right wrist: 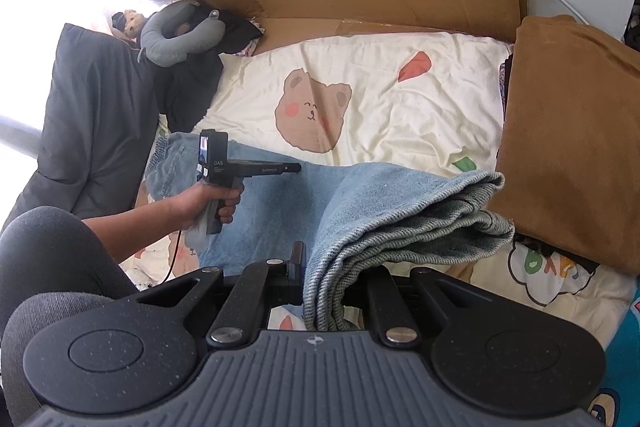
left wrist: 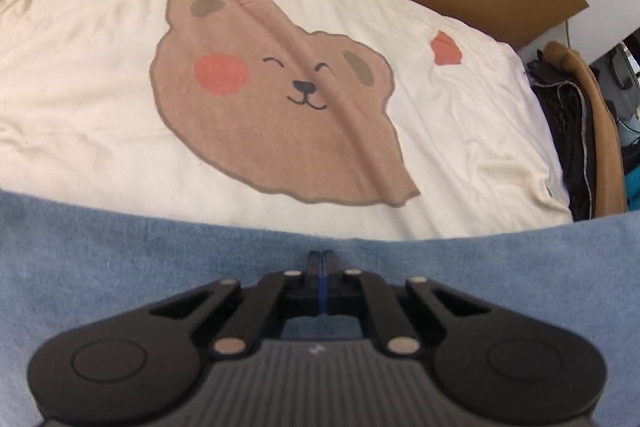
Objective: Fold clothes
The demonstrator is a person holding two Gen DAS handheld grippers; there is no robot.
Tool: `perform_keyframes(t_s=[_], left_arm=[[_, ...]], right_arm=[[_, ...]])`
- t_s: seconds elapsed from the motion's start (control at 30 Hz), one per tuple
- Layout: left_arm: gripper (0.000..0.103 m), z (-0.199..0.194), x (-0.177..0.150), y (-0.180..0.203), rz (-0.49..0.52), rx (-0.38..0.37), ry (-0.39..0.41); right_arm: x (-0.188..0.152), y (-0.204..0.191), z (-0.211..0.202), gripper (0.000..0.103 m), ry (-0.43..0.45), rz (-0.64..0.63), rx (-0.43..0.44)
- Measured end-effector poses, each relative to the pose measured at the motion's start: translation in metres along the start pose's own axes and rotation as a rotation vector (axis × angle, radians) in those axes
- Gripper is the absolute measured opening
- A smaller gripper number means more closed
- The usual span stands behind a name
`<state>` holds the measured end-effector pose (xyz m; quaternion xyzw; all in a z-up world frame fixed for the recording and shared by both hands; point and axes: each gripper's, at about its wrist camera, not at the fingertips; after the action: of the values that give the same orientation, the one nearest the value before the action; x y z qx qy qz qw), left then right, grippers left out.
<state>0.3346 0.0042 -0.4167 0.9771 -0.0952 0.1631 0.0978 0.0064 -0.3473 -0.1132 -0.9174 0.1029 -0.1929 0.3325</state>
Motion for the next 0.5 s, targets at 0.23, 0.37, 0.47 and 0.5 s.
perform_keyframes(t_s=[0.23,0.37,0.47,0.5], left_arm=[[0.001,-0.011,-0.035,-0.002,0.009,-0.019,-0.03],[0.001,-0.024,-0.065,-0.003,0.015,-0.02,-0.054],[0.001,-0.037,-0.089,-0.004,0.017,-0.036,-0.068],[0.001,-0.041,-0.097,-0.005,0.016,-0.041,-0.076]], right_arm=[[0.006,-0.008,0.0,0.008,0.002,-0.025,0.006],[0.01,-0.019,0.002,0.008,-0.004,-0.059,0.012],[0.017,-0.034,0.006,0.008,-0.014,-0.101,0.019],[0.019,-0.04,0.007,0.008,-0.018,-0.119,0.021]])
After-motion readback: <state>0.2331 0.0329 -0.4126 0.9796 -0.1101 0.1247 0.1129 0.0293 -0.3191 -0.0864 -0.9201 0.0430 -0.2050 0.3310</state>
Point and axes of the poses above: each gripper's, at about its wrist camera, not at the fingertips, and z roughly the way its jaws point, y to its right, x to its top, and after that the axes turned 13 degrees about x, right-handed
